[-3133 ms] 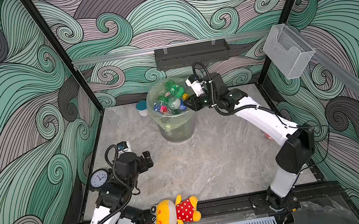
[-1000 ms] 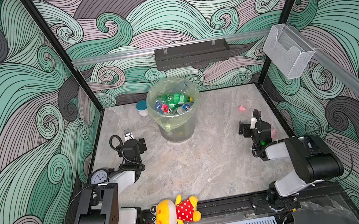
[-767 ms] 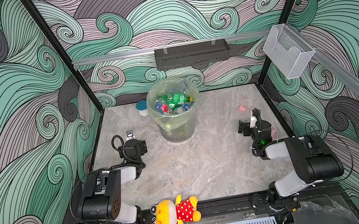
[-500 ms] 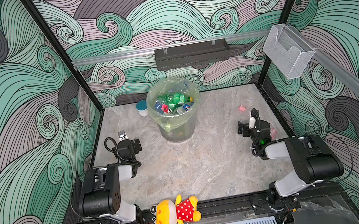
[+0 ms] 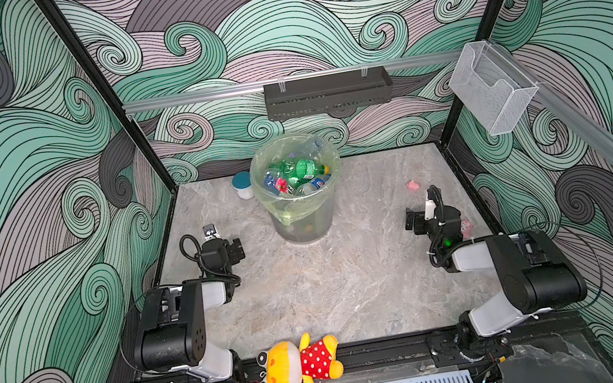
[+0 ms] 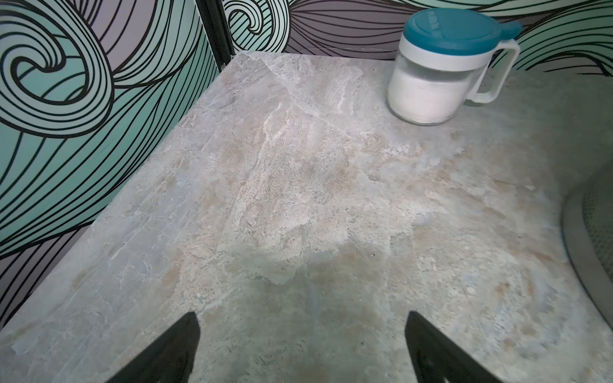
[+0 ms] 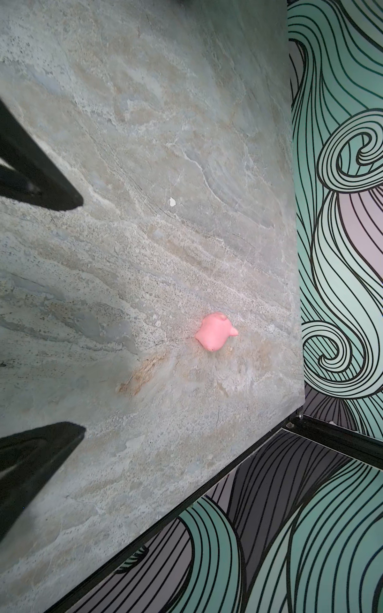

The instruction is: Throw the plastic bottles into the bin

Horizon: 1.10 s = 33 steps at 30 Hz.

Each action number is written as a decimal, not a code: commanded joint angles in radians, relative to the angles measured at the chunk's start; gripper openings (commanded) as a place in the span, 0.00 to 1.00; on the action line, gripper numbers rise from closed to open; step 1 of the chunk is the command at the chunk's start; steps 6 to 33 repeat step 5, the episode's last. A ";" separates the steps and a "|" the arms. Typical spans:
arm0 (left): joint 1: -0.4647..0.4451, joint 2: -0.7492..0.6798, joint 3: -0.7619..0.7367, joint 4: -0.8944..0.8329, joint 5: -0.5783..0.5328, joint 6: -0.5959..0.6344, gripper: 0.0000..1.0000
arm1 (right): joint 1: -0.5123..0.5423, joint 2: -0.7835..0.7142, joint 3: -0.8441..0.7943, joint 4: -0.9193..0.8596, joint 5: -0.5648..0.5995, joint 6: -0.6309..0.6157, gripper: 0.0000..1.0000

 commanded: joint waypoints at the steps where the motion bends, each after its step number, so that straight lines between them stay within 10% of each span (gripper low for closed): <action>1: 0.008 -0.014 0.029 -0.014 0.012 -0.012 0.99 | 0.008 0.000 0.027 -0.008 0.001 -0.020 1.00; 33: 0.008 -0.018 0.028 -0.012 0.011 -0.012 0.99 | 0.008 -0.003 0.021 0.000 0.001 -0.020 1.00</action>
